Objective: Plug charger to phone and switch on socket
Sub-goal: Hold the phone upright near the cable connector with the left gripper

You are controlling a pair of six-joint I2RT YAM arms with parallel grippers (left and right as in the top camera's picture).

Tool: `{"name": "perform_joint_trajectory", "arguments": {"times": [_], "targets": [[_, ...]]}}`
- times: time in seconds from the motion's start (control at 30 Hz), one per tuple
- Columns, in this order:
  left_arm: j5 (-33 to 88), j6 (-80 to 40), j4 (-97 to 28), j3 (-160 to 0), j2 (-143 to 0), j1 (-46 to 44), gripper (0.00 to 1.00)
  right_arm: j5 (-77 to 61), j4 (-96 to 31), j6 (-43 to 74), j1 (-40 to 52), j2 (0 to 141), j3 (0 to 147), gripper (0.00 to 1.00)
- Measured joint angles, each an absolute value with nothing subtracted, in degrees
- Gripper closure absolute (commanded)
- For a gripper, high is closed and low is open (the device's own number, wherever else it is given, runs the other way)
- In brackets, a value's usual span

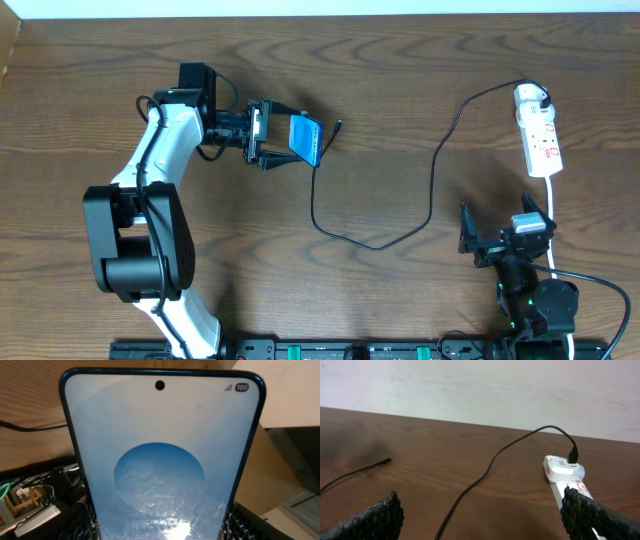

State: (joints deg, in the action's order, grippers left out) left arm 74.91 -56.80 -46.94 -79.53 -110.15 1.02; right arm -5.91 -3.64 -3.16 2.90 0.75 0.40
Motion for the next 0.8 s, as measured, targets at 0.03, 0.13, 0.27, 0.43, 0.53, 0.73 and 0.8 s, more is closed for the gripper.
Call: {"name": "perform_joint_trajectory", "arguments": {"times": [0.03,0.13,0.27,0.43,0.53,0.73,0.8], "targets": [[74.91,-56.8,-46.94,-79.53,-110.15,1.02,0.34,-5.91,-3.64,-3.16,2.9,0.75,0.4,0.01],[74.91,-56.86,-46.94,-79.53,-110.15,1.02,0.34,-5.91,-3.66,-3.16,2.9,0.75,0.4,0.01],[74.91,-57.14,-46.94,-79.53,-110.15,1.02,0.34,-5.91,-3.66,-3.16,2.9,0.75,0.4,0.01],[74.91,-57.71,-46.92,-79.53,-110.15,1.02,0.34,-5.91,-3.66,-3.16,2.9,0.75,0.4,0.01],[74.91,-59.4,-46.92,-79.53,-110.15,1.02,0.34,-5.93,-3.64,-3.16,2.9,0.75,0.4,0.01],[74.91,-62.7,-46.92,-79.53,-110.15,1.02,0.34,-5.93,-3.64,-3.16,2.9,0.75,0.4,0.01],[74.91,-63.44,-46.92,-79.53,-110.15,1.02,0.34,-5.91,-3.64,-3.16,2.9,0.75,0.4,0.01]]}}
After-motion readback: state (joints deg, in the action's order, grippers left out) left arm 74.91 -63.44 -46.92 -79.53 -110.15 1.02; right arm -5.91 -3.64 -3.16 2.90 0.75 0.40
